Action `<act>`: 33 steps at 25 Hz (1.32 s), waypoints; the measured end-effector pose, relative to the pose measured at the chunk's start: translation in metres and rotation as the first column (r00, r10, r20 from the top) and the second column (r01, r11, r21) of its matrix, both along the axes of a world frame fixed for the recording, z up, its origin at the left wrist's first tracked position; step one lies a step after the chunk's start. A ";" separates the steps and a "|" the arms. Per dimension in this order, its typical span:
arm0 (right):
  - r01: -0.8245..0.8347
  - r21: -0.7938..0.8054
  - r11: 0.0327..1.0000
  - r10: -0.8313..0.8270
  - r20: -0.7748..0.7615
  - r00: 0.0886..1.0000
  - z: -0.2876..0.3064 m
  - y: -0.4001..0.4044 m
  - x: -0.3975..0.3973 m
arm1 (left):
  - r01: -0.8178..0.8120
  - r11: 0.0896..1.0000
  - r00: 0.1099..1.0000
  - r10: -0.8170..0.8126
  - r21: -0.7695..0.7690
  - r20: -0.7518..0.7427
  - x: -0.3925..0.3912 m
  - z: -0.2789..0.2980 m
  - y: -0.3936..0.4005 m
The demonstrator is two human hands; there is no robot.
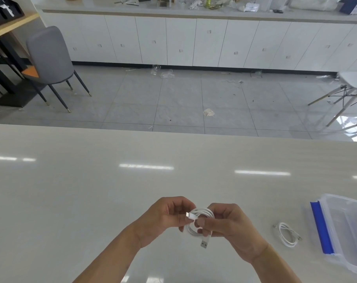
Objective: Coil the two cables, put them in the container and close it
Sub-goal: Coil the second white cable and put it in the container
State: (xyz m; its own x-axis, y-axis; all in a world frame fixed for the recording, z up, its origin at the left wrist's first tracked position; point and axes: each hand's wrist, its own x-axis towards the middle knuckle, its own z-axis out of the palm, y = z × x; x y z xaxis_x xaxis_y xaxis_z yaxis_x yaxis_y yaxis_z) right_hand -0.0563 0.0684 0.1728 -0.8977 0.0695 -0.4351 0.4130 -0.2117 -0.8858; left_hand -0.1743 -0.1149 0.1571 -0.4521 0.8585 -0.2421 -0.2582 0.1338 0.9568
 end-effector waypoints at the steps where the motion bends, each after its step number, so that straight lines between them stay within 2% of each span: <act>1: -0.026 0.027 0.999 0.025 0.033 0.999 0.003 0.004 -0.002 | -0.006 1.000 1.000 0.006 0.018 0.031 0.002 -0.001 0.001; 3: -0.060 0.108 0.992 0.051 0.083 0.995 0.008 0.010 -0.005 | -0.033 0.998 0.995 0.028 0.049 0.093 0.005 -0.004 0.003; 5: -0.031 0.257 0.966 0.001 0.118 0.993 0.008 0.010 -0.007 | -0.066 0.997 0.993 0.062 0.043 0.098 0.007 -0.006 0.006; 8: 0.145 0.449 0.882 -0.200 0.077 0.977 0.001 -0.003 -0.008 | -0.145 0.989 0.989 0.145 -0.018 -0.019 0.010 -0.008 0.012; 11: 0.274 0.489 0.828 -0.327 0.025 0.945 -0.006 -0.012 -0.010 | -0.241 0.970 0.969 0.239 -0.019 -0.057 0.015 -0.010 0.017; 13: 0.346 0.413 0.842 -0.383 0.008 0.924 -0.007 -0.014 -0.011 | -0.287 0.958 0.956 0.285 -0.020 -0.071 0.015 -0.011 0.019; 15: 0.374 0.264 0.889 -0.387 -0.004 0.922 -0.006 -0.012 -0.010 | -0.335 0.941 0.941 0.332 -0.050 -0.064 0.014 -0.013 0.020; 17: 0.320 0.104 0.942 -0.320 -0.015 0.947 -0.004 -0.010 -0.008 | -0.367 0.927 0.930 0.364 -0.080 -0.052 0.014 -0.013 0.020; 20: 0.249 -0.034 0.968 -0.250 -0.028 0.968 -0.007 -0.004 -0.003 | -0.365 0.927 0.931 0.363 -0.092 -0.038 0.016 -0.013 0.018; 23: 0.207 -0.115 0.972 -0.209 -0.013 0.978 -0.012 -0.001 0.003 | -0.356 0.929 0.934 0.355 -0.096 -0.025 0.021 -0.013 0.018; 29: 0.314 -0.236 0.920 -0.304 0.076 0.950 -0.027 0.006 0.022 | -0.345 0.933 0.923 0.356 -0.099 0.143 0.034 -0.025 0.026; 33: 0.415 -0.208 0.886 -0.389 0.155 0.908 -0.040 0.012 0.042 | -0.317 0.938 0.916 0.341 -0.140 0.212 0.045 -0.039 0.039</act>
State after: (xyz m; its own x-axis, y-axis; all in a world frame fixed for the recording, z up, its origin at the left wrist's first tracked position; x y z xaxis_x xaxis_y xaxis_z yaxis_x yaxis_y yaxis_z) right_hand -0.0147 0.0800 0.1329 -0.7620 0.3006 -0.5736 0.3369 -0.5725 -0.7475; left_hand -0.1292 -0.0755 0.1186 -0.6263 0.6363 -0.4503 -0.5147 0.0963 0.8519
